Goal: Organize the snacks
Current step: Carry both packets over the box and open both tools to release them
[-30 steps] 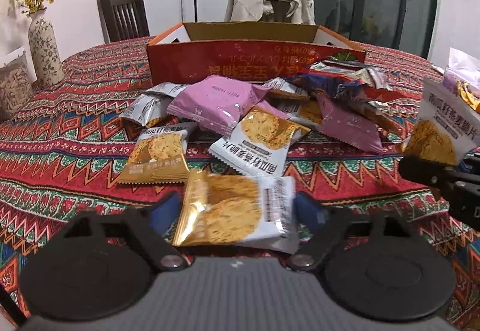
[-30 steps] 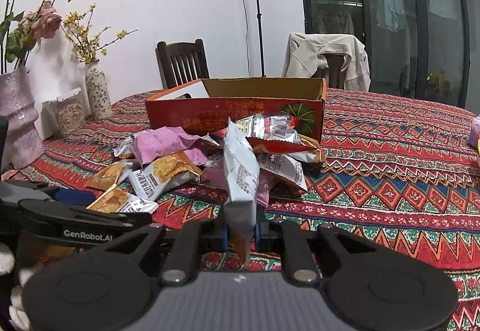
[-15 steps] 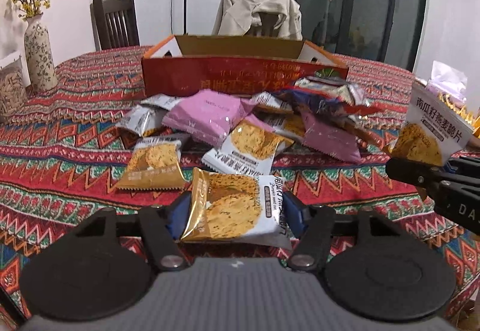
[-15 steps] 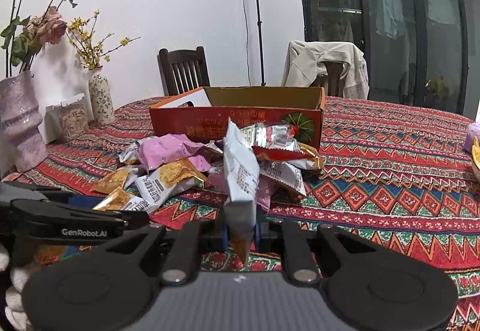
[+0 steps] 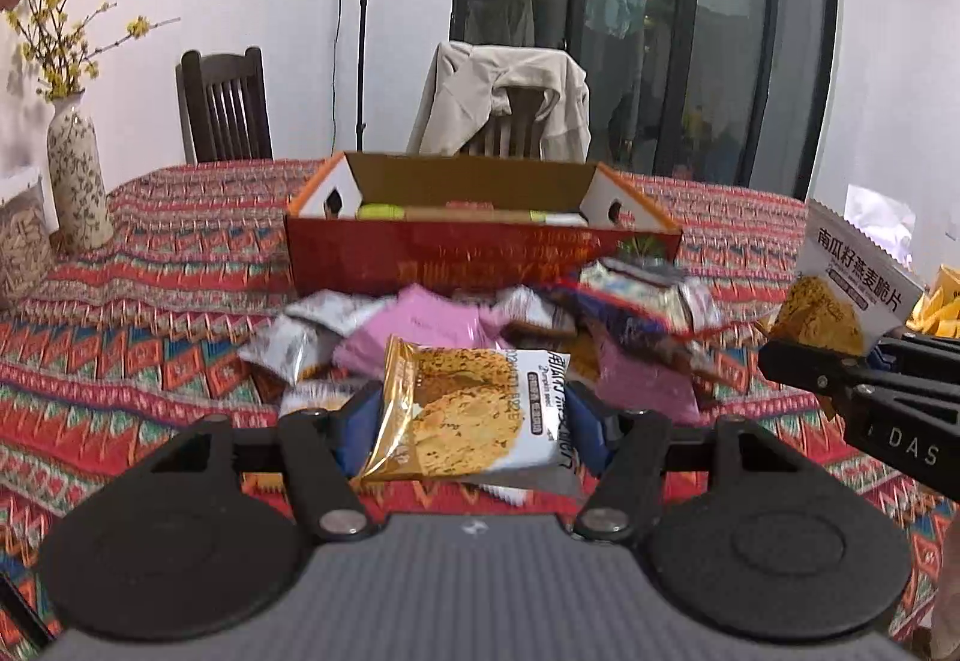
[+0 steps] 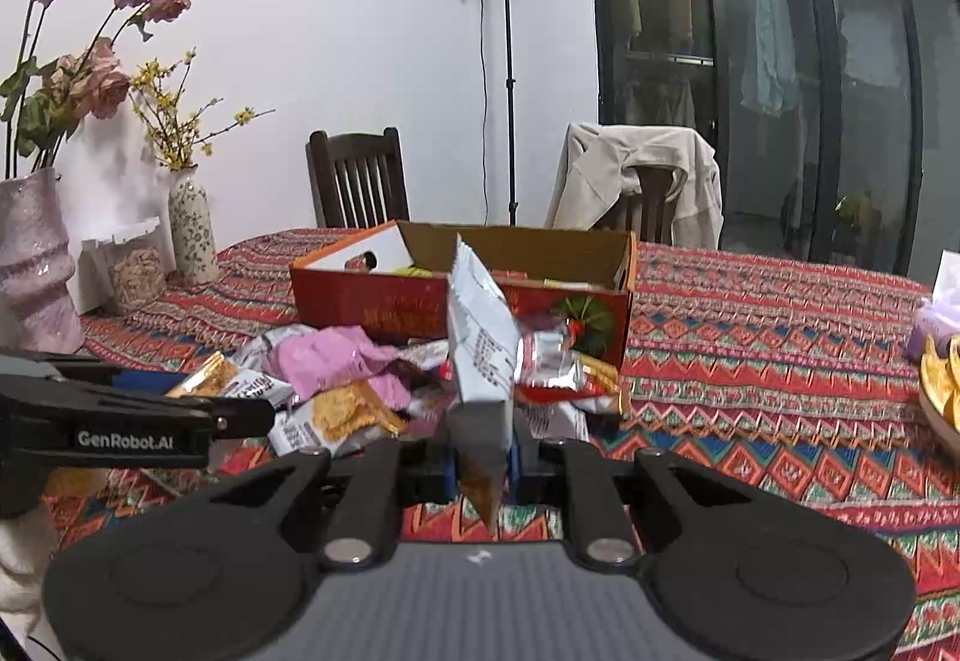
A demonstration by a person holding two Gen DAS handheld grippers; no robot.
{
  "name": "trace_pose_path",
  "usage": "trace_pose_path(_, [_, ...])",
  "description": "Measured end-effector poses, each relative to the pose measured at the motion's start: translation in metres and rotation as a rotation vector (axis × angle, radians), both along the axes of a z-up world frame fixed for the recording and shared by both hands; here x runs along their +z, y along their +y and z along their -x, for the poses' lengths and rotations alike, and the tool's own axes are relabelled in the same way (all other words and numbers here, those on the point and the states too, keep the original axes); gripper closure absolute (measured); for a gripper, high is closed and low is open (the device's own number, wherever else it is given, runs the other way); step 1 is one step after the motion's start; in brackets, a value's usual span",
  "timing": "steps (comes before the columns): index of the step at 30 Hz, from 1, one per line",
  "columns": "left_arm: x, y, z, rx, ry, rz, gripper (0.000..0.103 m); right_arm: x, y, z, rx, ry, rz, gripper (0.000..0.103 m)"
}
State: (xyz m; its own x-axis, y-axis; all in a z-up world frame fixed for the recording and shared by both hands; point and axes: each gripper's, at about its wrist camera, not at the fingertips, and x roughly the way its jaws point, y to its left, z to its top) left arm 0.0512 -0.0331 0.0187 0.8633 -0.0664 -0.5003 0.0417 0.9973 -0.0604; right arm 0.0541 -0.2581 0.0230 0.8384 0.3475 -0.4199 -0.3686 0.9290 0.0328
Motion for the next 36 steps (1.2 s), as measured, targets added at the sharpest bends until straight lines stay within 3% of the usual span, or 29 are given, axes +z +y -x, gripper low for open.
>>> trace_pose_path(17, [0.040, 0.021, -0.074, 0.010, -0.048, 0.012, 0.038, 0.044, 0.015, -0.067, -0.031, -0.058, 0.005, 0.088])
trace_pose_path(36, [0.073, 0.038, -0.200, 0.046, -0.079, 0.026, 0.038, 0.065, 0.040, -0.205, -0.071, -0.017, 0.028, 0.088])
